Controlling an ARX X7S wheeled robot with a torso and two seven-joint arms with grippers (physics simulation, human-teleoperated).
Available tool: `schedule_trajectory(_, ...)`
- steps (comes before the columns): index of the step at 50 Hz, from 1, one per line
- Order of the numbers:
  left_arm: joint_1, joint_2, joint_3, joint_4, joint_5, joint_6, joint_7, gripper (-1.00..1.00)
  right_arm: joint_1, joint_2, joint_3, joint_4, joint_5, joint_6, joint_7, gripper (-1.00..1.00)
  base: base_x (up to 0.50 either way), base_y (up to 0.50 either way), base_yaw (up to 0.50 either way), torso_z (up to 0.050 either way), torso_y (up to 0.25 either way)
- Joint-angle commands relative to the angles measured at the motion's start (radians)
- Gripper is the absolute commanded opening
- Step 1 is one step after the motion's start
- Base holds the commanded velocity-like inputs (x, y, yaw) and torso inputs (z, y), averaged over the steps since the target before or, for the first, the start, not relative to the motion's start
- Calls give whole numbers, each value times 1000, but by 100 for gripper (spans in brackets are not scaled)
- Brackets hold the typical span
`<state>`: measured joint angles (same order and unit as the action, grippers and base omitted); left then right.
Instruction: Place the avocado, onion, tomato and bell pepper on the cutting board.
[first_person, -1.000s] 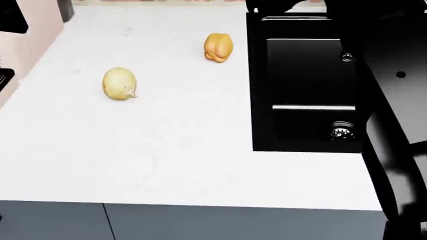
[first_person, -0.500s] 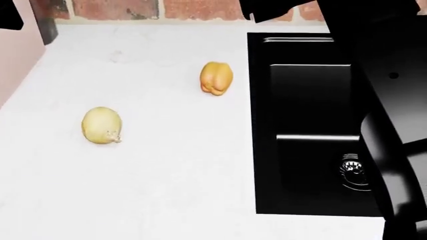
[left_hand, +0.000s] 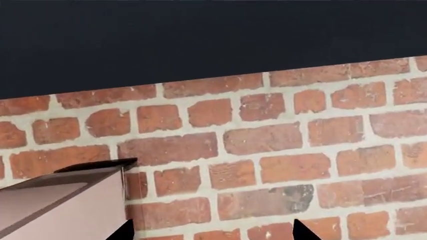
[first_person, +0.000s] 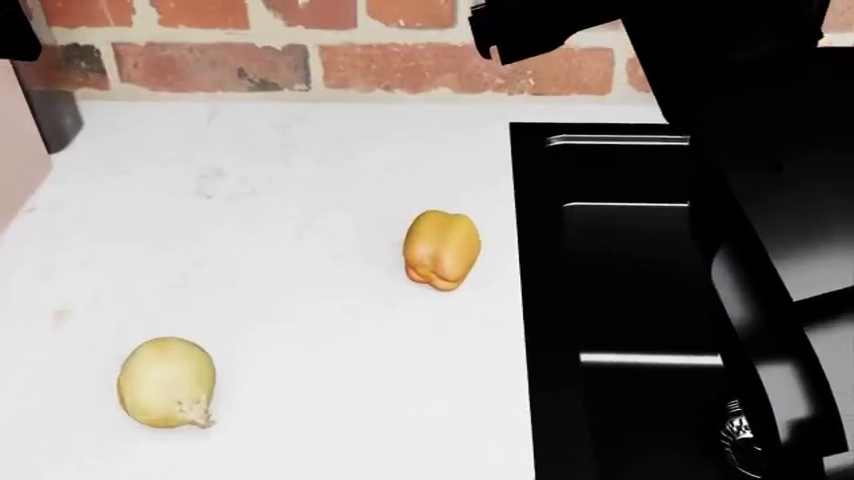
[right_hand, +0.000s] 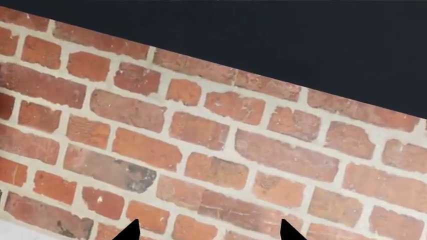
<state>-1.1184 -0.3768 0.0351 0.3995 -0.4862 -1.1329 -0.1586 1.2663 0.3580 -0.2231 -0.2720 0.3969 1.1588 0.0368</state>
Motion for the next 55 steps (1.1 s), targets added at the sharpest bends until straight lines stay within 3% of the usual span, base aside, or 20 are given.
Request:
schedule_trajectory(1, 1, -1, -3, 9, -8, -5, -4, 100, -14, 4, 3, -17, 9, 8, 4, 100, 414, 55, 0, 0, 0)
schedule_trajectory(15, 9, -1, -6, 16, -20, -14, -8, 100, -22, -1, 40, -28, 38, 27, 3, 100, 108, 14, 0, 0, 1)
schedule_trajectory(19, 8, -3, -5, 20, -24, -21, -8, 100, 24, -26, 81, 19, 81, 137, 3, 100, 0, 0, 0, 0, 0)
schedule_trajectory(32, 10, -6, -9, 19, -31, -19, -9, 100, 146, 20, -1, 80, 152, 344, -72, 100, 0, 0, 0, 0, 0)
schedule_trajectory(55, 16, -15, -6, 27, -37, -18, -16, 100, 151, 71, -93, 163, 368, 394, -23, 100, 0, 0, 0, 0, 0)
